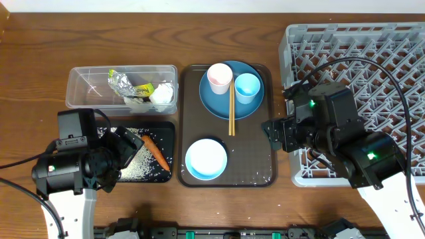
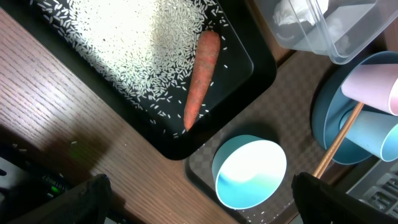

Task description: Sort waste into correct bins and load items into the dishwasher rack

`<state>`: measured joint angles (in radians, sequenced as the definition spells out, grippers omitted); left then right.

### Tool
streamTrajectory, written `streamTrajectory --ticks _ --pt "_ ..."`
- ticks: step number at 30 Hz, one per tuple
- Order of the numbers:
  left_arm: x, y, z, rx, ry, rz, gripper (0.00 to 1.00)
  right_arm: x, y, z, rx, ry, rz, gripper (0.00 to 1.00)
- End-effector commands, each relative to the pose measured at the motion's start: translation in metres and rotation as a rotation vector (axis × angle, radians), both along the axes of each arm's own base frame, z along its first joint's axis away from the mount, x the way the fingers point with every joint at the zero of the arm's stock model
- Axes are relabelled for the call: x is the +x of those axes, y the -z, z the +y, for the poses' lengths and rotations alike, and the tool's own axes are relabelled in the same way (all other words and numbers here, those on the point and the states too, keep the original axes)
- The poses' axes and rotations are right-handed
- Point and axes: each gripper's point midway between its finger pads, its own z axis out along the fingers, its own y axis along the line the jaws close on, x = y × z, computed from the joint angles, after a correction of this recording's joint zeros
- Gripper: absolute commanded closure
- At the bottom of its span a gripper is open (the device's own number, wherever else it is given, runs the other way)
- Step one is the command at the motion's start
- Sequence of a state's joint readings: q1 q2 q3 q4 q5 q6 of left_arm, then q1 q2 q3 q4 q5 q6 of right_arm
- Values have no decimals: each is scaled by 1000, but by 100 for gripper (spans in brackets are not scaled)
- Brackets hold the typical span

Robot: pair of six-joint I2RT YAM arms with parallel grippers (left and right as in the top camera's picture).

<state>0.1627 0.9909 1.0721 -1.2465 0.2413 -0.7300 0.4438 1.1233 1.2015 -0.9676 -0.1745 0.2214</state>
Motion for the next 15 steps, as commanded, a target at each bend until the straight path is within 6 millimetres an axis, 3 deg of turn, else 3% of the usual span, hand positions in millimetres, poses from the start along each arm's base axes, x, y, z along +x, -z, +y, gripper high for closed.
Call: streamTrajectory --ticks 1,6,9,15 --pt "-2 2 -1 -12 -7 8 2 0 -1 0 -30 -33 -29 20" --pt "9 -1 1 -4 -7 -39 2 -16 12 8 22 -24 102 27" --pt "0 2 0 -10 -7 4 2 -28 26 19 21 -73 172 31" --pt "-3 6 16 77 -37 26 2 -46 52 60 -6 -224 226 32"
